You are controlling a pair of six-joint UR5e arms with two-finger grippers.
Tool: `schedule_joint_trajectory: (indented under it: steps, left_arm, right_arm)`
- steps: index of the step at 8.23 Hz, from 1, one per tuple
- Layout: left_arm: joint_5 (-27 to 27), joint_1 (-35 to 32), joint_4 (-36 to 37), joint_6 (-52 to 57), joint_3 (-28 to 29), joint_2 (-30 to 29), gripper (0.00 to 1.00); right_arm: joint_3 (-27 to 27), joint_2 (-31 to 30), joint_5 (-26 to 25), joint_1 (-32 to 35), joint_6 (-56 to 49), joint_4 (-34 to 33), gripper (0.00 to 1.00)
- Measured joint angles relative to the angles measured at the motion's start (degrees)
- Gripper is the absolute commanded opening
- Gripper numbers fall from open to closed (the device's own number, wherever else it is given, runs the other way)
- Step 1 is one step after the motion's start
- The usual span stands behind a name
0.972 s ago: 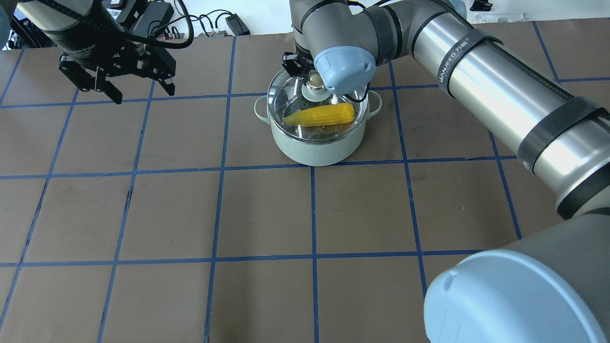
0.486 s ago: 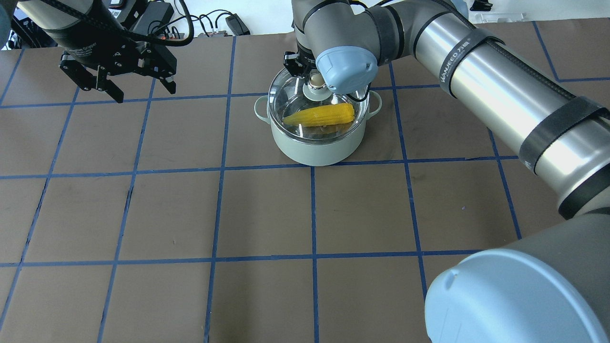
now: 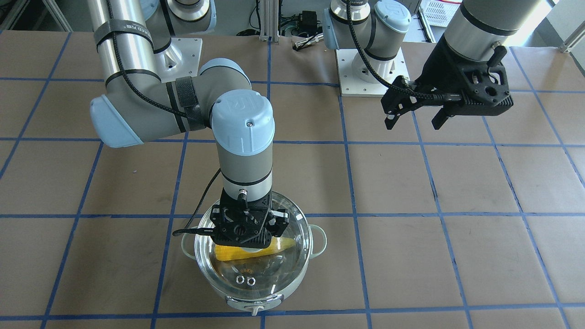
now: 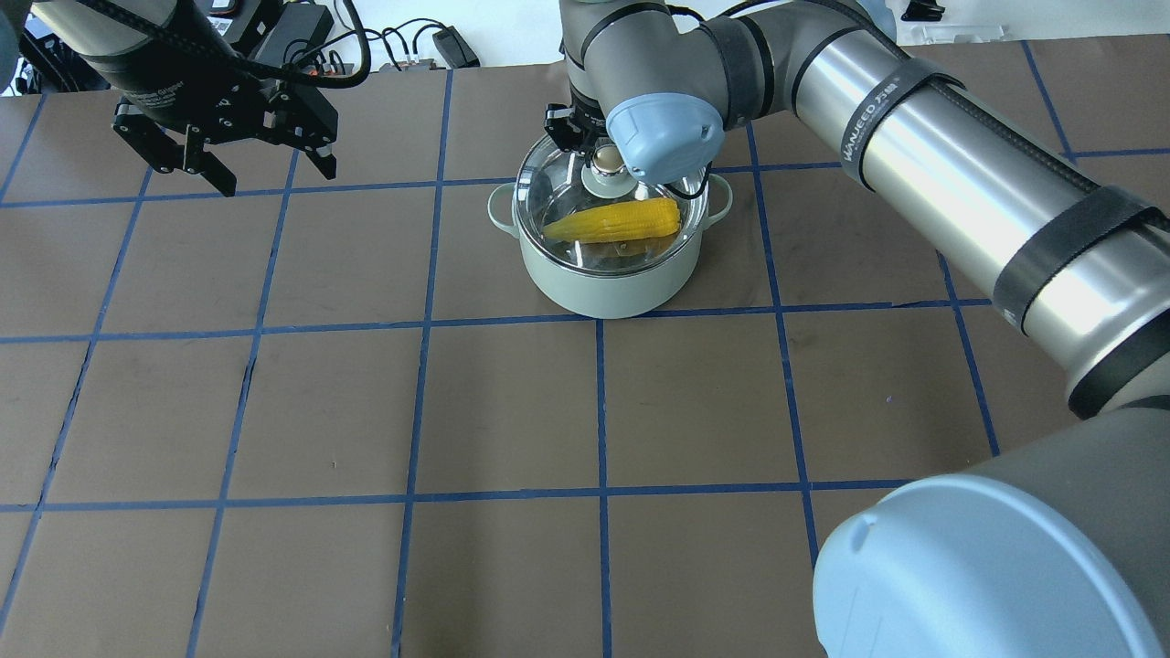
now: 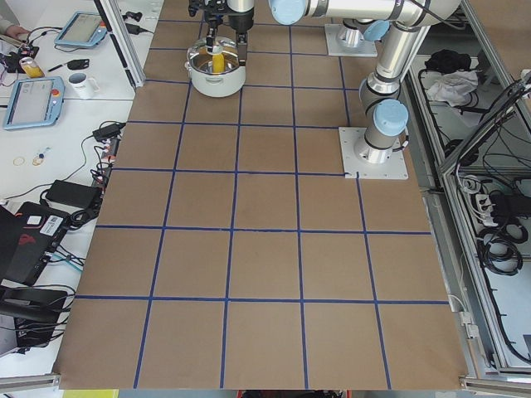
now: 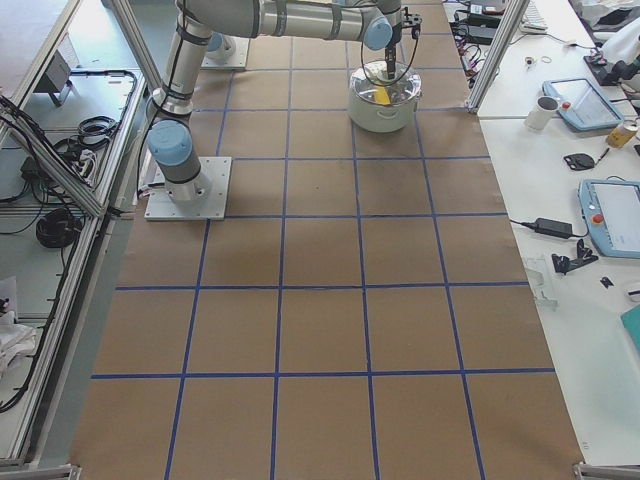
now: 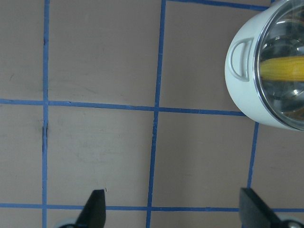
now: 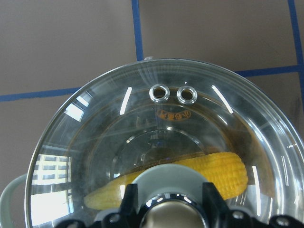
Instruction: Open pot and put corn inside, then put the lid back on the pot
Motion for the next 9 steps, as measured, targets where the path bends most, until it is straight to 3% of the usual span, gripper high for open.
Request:
schedule_joint_trajectory:
  steps: [9]
  left_arm:
    - [0.2,0.0,0.2,-0.1,-0.1,0.1,1.00]
  right_arm:
    - [0.3,-0.1,1.2,0.0,0.6,0.0,0.21]
